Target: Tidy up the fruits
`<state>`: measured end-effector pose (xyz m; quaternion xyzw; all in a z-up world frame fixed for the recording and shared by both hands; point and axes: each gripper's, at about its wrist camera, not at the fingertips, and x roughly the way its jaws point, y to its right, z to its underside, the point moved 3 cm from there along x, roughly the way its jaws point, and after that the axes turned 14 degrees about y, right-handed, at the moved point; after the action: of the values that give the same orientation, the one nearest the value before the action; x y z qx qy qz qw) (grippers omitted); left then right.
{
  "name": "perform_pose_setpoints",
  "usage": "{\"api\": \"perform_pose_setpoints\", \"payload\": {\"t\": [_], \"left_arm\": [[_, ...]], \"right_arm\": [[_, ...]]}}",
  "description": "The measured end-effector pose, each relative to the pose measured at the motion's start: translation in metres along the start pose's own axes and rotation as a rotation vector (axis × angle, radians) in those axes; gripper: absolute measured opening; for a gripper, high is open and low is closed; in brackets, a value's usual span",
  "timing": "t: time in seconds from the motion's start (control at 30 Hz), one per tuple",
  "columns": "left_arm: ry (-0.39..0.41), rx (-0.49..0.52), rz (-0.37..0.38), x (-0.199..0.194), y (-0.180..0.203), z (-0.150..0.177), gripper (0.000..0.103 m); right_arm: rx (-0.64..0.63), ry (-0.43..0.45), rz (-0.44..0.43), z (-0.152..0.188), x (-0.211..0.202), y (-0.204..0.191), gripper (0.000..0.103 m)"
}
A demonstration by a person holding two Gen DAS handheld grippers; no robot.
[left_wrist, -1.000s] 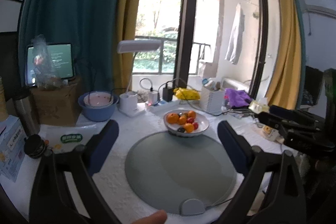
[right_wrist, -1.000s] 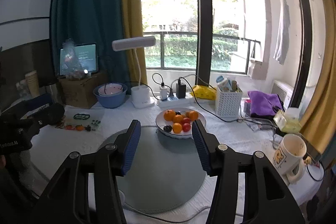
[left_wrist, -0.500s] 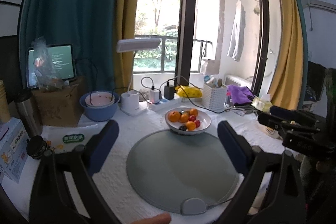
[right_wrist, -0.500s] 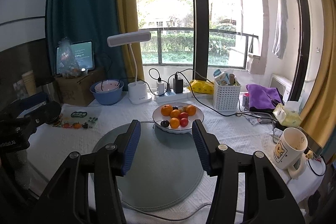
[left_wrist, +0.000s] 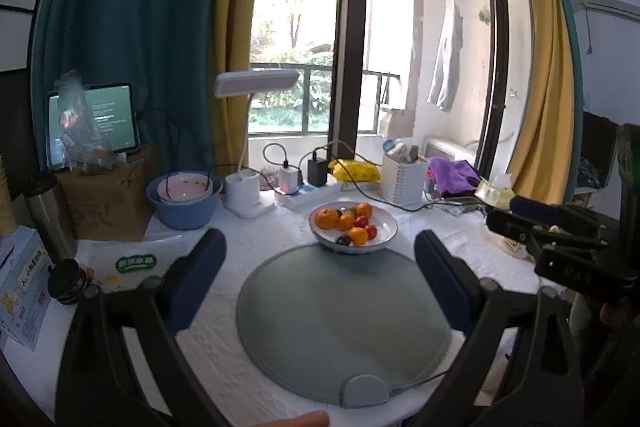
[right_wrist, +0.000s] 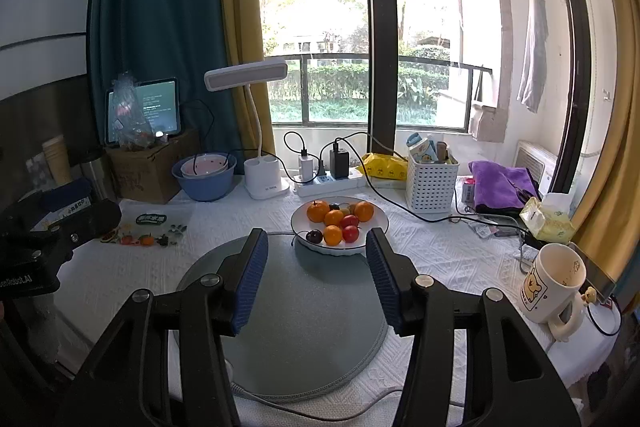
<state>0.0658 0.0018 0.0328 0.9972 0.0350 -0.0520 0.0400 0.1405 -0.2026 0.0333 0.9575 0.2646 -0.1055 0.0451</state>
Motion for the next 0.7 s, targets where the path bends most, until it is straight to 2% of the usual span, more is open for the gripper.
{"api": "perform_pose_setpoints", "payload": {"t": [0.7], "left_arm": [[0.004, 0.013, 0.013, 0.0003, 0.0034, -0.0013, 0.096]], "right_arm": [[-0.001, -0.004, -0.004, -0.0006, 0.0012, -0.0014, 0.054]]}}
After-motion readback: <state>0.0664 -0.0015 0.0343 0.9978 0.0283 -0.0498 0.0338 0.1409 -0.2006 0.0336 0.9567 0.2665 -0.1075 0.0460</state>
